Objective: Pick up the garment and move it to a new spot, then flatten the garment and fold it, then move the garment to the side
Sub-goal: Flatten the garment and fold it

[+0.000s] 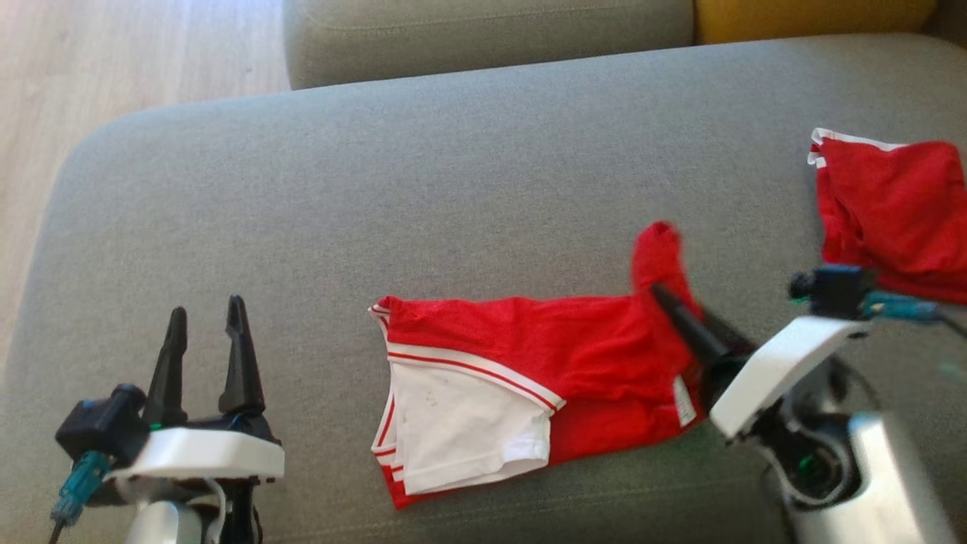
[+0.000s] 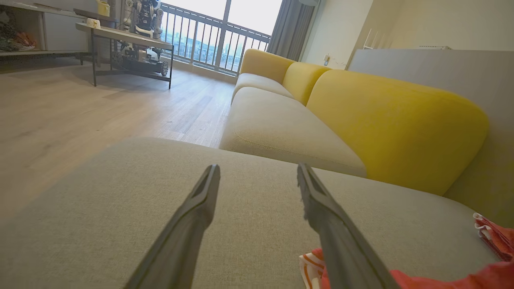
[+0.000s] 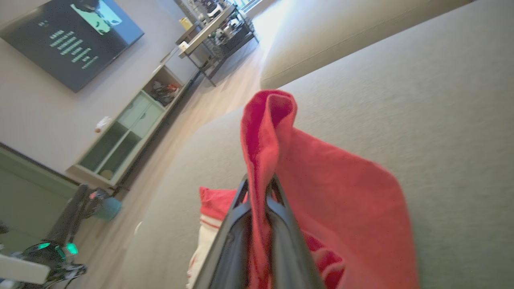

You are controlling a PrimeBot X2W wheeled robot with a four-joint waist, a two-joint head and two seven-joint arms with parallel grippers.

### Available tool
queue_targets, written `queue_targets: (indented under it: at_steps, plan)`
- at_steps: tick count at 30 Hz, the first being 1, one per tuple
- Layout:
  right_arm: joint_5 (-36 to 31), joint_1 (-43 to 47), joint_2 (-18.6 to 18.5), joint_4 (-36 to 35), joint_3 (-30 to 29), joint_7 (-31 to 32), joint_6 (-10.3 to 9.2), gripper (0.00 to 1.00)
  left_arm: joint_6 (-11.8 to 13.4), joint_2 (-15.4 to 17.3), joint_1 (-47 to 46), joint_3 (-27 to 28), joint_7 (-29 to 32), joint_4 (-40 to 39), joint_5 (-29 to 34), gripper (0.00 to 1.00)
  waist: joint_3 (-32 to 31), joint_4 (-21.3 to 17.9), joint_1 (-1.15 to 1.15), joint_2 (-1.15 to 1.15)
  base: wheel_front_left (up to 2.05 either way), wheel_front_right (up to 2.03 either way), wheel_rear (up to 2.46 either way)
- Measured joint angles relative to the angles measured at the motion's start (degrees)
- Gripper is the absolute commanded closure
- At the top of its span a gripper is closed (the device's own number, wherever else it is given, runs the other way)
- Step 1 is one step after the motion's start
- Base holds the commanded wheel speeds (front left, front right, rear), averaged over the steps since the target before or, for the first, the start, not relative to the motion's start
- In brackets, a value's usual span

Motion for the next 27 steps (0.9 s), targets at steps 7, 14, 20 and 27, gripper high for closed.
queue_targets:
  at_steps: [7,14,20,27]
  plan:
    - [11.71,2.54,0.04,0.40,8.60,-2.26,0.00,1.00,0.20,0.00,0.65,-0.89,0.00,0.11,-0.52,0.00,-0.93,1.87,0.00,0.00,0.00,0.00,0.00]
    - [19.47,1.21,0.04,7.56,16.33,-9.09,0.00,1.00,0.62,0.00,0.80,-1.62,0.00,0.19,-0.69,0.00,-0.97,4.80,0.00,0.00,0.00,0.00,0.00]
    - [25.15,-4.05,0.01,15.28,22.60,-14.40,0.00,1.00,0.63,0.01,0.79,-1.86,0.00,0.58,-0.69,0.00,-0.26,7.76,0.00,0.00,0.00,0.00,0.00]
    - [31.56,-9.23,-0.10,23.73,30.30,-19.31,-0.01,1.00,0.63,0.01,0.77,-2.36,0.00,0.96,-0.69,0.00,1.43,10.18,0.01,0.00,0.00,0.00,0.00]
